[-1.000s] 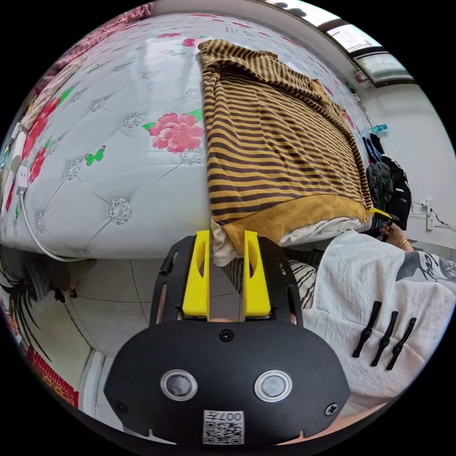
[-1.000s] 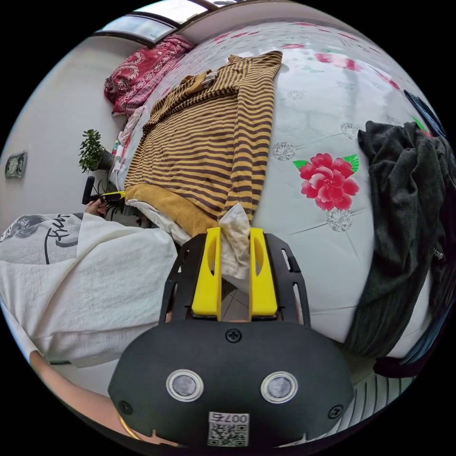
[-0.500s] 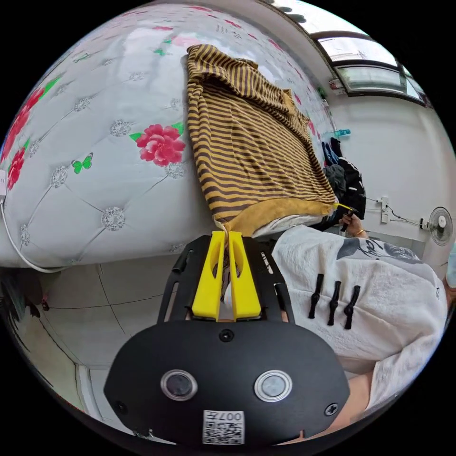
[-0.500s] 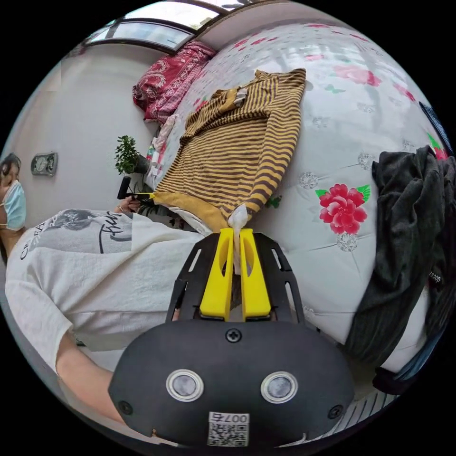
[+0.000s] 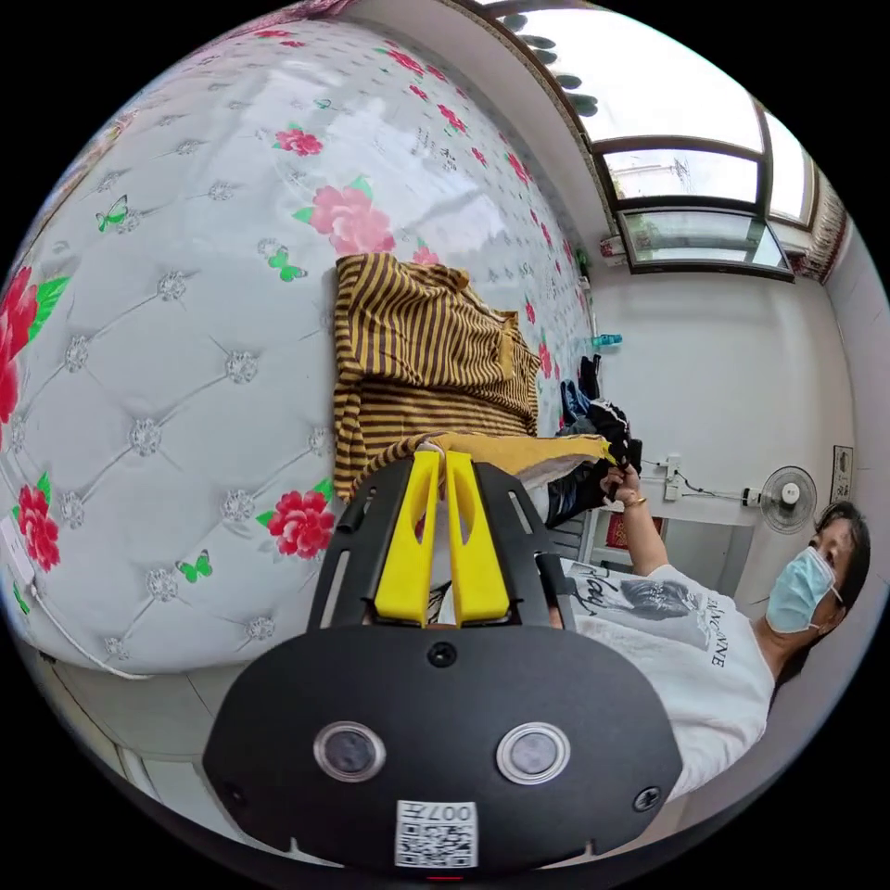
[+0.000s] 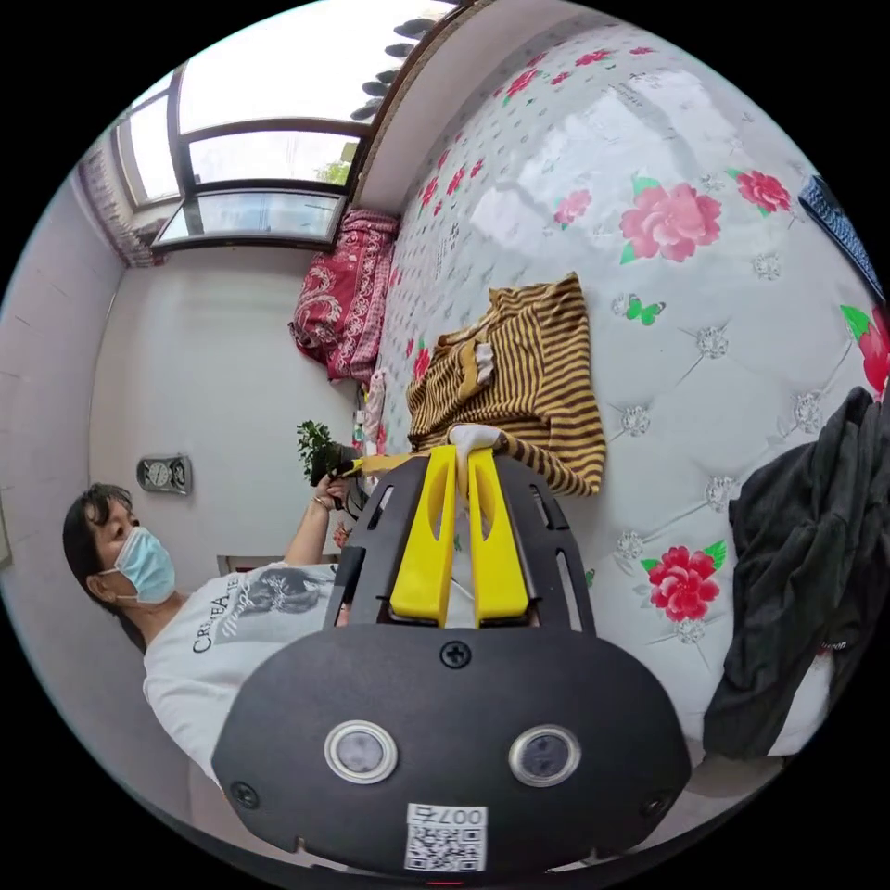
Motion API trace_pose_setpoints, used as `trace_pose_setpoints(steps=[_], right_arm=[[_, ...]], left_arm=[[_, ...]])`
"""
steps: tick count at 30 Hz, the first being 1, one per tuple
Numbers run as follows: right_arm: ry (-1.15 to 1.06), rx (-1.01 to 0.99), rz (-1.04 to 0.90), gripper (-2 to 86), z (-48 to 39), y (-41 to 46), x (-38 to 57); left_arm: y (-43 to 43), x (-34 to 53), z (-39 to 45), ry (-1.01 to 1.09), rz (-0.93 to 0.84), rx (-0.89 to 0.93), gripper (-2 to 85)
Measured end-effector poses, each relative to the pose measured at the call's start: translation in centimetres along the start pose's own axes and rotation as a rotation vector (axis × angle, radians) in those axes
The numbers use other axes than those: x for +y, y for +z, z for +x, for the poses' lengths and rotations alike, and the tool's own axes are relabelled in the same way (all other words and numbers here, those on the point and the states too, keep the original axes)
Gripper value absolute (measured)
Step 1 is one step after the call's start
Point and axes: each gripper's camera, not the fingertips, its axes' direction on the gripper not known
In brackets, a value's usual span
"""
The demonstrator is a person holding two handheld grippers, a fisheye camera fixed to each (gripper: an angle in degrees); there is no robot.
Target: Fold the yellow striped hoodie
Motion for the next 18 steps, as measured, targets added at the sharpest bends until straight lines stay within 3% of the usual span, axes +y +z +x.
trace_pose_setpoints(steps=[3, 10, 18], right_arm=[[0.067, -0.028, 0.041, -0.1, 0.7, 0.4, -4.5], [0.197, 0.01, 0.029, 0.6, 4.1, 3.4, -13.9], [0.116, 0.033, 0.134, 6.8, 6.5, 4.0, -14.8]], left_arm=[[0.4, -5.7, -0.9, -0.059, 0.009, 0.063, -1.0], [5.0, -16.2, -2.6, -0.151, -0.07, 0.012, -0.8], [8.2, -15.4, -4.1, -0.162, 0.009, 0.06, 6.1]])
